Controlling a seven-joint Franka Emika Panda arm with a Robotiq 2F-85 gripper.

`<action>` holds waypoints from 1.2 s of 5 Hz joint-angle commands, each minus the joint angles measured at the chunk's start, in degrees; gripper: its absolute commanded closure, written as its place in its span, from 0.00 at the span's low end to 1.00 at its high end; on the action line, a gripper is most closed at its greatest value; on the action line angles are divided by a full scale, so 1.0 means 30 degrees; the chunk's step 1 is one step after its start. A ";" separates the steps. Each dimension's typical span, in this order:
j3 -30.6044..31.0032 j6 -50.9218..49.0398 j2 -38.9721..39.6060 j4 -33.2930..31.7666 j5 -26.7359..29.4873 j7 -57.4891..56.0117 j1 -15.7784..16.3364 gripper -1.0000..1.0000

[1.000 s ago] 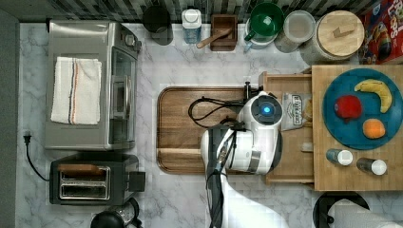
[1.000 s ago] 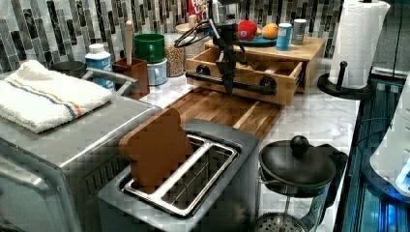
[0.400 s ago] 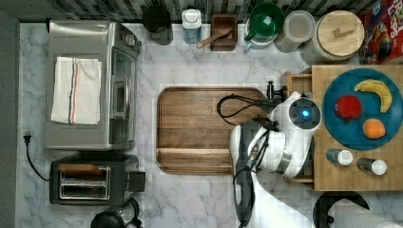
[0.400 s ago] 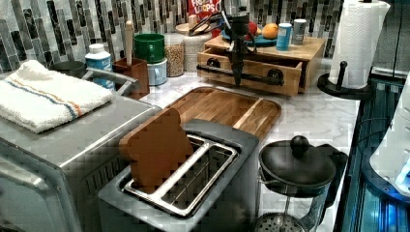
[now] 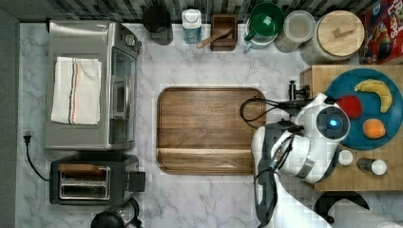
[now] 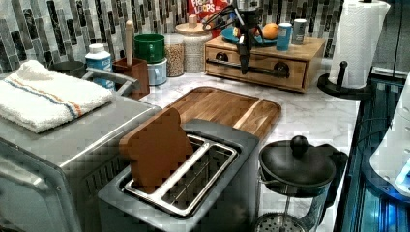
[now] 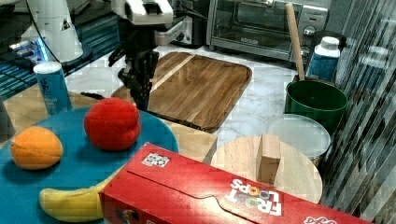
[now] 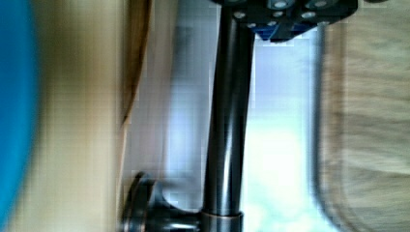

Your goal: Close the drawer.

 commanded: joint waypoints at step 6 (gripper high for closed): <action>-0.1443 0.1189 0.0874 0.3996 -0.1701 -0.0751 -0.1531 1.00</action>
